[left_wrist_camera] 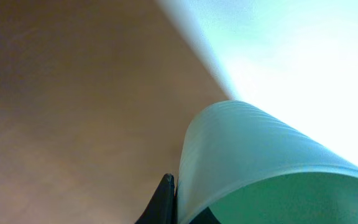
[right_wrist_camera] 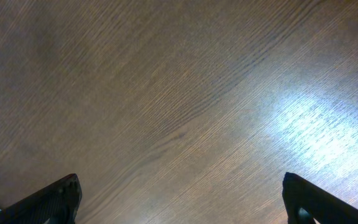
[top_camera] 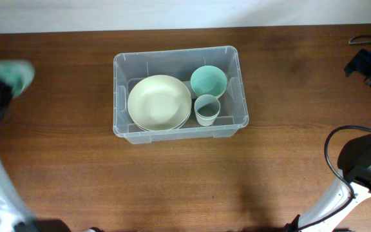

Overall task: Pack container
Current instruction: 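Carry the mint green cup into the bin and stack it on the cups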

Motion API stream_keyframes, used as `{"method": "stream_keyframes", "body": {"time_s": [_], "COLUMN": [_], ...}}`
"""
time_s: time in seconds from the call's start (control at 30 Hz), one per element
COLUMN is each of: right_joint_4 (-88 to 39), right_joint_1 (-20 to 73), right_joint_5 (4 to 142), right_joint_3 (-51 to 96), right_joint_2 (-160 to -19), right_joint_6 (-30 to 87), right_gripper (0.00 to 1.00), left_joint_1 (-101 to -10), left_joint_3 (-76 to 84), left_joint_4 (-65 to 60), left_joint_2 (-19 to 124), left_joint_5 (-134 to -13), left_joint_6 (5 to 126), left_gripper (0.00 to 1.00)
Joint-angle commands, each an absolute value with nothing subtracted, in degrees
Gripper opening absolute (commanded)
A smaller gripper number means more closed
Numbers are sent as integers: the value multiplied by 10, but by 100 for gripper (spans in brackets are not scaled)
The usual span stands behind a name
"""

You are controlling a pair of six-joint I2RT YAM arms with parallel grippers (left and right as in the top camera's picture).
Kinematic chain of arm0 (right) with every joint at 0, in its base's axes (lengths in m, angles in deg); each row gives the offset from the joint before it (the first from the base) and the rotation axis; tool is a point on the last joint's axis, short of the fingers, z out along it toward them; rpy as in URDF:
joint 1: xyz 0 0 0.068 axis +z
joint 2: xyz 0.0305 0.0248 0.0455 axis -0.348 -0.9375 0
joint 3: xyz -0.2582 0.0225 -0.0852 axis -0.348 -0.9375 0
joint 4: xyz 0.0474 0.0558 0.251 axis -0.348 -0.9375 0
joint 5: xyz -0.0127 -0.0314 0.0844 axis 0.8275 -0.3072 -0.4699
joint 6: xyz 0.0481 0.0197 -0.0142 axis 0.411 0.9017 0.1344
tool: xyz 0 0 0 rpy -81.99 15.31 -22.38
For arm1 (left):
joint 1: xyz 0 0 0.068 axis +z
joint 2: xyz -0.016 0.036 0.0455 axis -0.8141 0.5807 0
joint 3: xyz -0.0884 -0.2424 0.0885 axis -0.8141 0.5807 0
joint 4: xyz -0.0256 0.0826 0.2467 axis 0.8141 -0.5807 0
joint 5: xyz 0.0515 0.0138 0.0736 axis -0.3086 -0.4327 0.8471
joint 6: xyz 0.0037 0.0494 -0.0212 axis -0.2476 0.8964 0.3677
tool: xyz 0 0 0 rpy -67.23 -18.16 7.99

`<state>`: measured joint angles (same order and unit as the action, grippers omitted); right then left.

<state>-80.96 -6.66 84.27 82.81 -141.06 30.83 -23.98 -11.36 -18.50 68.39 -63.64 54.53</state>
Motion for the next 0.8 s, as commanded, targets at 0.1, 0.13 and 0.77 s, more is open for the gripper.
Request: {"method": "stream_keyframes", "body": {"time_s": [0.1, 0.13, 0.77], "right_joint_4": [-809, -809, -809], "right_joint_1": [-70, -70, -70], "right_joint_5": [849, 849, 849], "right_joint_3": [826, 826, 826], "right_joint_2": [-1412, -1412, -1412], "right_joint_6": [309, 309, 309], "right_gripper": [99, 99, 99], "left_joint_1": [-513, -560, -881], "left_joint_3": [-205, -205, -205], "left_joint_4": [-152, -143, -149], "left_joint_2": [648, 652, 911], "left_joint_5": [-558, -524, -408], "left_joint_6": [629, 631, 669], "left_gripper": [1, 1, 2]}}
